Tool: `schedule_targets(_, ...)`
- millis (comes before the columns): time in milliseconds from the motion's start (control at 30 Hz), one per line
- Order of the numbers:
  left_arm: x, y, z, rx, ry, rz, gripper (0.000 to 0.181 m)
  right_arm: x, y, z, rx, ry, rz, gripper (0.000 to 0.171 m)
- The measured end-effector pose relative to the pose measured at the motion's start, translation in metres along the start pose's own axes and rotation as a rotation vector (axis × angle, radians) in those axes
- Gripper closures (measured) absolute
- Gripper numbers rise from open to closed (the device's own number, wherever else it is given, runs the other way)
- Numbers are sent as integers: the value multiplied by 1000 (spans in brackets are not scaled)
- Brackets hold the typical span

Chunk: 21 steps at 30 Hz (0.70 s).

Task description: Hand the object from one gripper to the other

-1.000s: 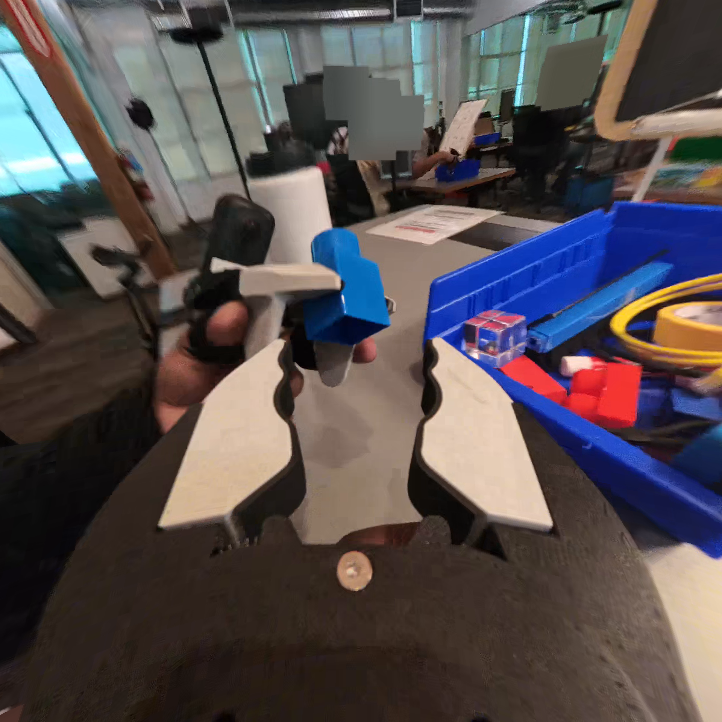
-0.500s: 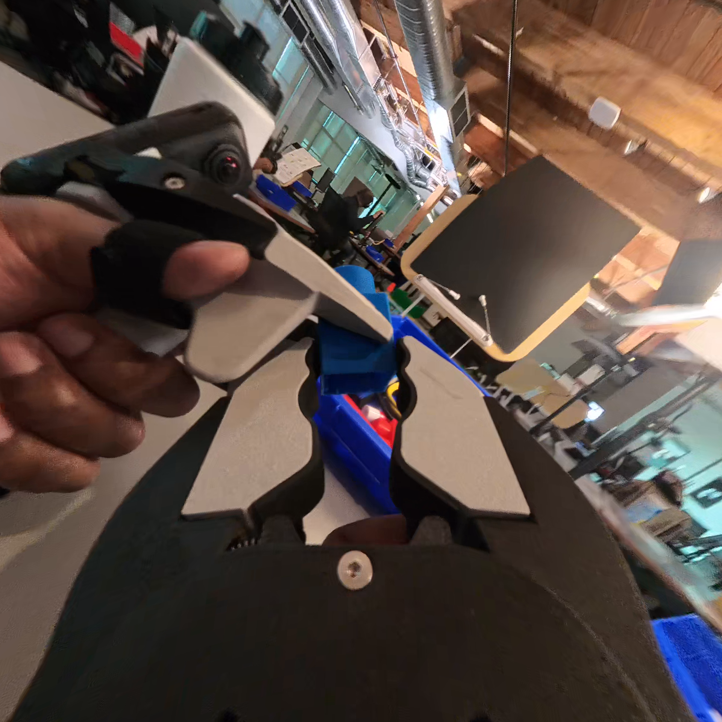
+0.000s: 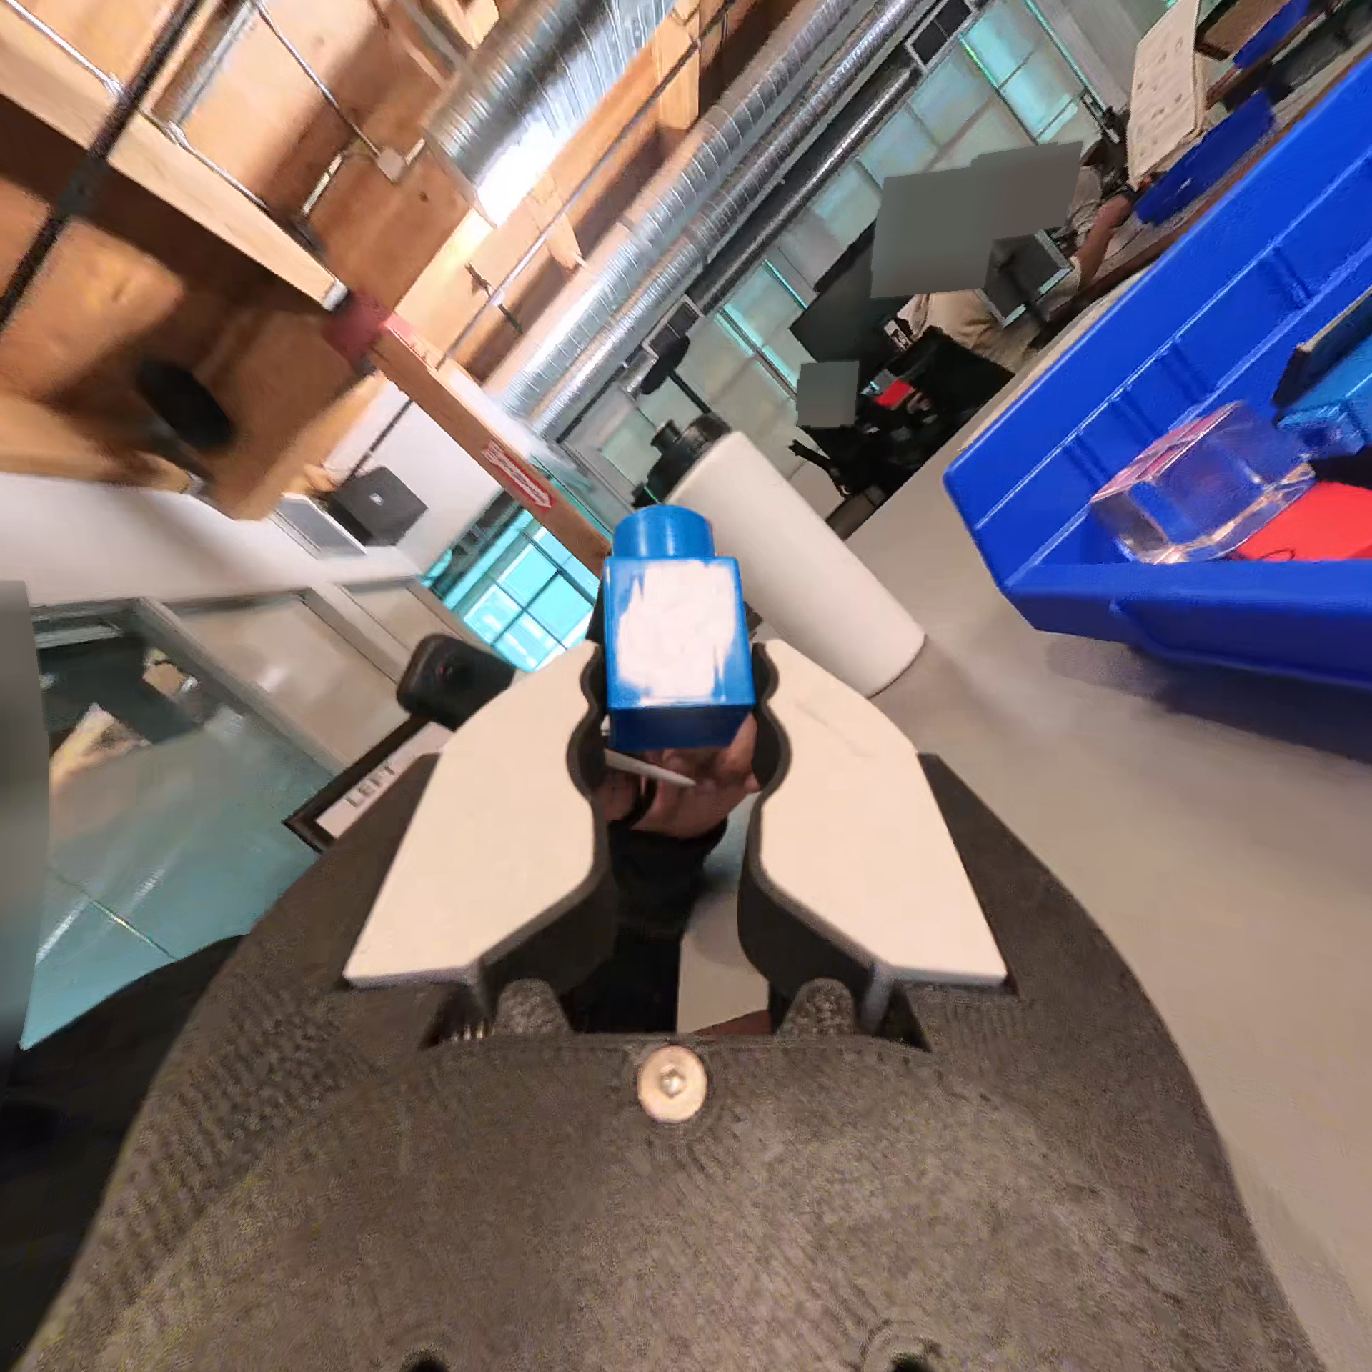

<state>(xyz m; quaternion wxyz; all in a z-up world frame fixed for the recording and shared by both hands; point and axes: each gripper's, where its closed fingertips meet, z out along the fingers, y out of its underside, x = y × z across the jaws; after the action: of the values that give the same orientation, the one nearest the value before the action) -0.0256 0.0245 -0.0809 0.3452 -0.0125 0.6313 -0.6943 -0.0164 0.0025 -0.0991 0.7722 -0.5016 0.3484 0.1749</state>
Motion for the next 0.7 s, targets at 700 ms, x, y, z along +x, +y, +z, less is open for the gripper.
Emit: schedule_targets(700, -6, 20, 14, -203, -287, 438, 116, 1, 8, 11, -12, 178, -316, 123)
